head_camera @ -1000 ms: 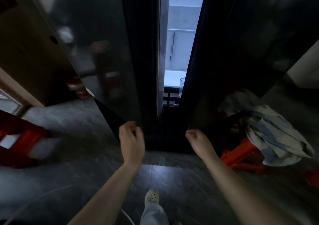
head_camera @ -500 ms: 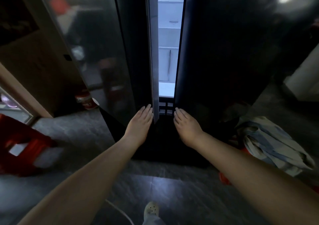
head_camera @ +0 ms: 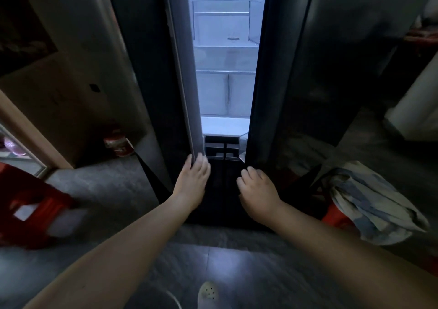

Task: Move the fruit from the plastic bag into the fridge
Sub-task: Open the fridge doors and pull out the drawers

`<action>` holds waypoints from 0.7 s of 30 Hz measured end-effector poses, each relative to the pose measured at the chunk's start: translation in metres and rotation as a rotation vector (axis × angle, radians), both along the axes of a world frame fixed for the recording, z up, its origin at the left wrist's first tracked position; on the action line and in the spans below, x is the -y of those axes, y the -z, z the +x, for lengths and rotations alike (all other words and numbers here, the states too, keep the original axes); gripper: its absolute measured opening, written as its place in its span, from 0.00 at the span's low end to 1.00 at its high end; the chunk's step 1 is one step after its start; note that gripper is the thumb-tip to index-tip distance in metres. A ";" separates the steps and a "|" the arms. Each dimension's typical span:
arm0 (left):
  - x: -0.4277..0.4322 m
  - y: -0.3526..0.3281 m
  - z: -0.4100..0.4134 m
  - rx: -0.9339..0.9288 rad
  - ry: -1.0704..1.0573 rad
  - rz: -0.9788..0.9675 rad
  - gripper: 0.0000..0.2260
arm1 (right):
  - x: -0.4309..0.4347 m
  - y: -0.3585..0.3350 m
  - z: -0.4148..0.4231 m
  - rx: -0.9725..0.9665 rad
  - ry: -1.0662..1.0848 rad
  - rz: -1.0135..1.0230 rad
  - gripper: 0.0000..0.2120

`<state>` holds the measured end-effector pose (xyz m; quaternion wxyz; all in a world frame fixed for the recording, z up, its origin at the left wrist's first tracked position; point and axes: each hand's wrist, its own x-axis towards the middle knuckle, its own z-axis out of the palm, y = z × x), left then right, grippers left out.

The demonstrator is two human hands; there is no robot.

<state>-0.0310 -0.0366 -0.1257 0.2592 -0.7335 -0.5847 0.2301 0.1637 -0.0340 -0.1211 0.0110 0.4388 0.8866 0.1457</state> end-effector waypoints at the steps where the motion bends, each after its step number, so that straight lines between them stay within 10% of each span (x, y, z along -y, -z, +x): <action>1: -0.001 -0.002 0.004 0.019 0.035 0.005 0.30 | 0.002 -0.001 -0.002 -0.042 -0.009 0.014 0.14; 21: -0.011 -0.008 0.004 0.345 -0.142 -0.086 0.31 | -0.001 -0.003 0.012 0.070 0.182 -0.218 0.29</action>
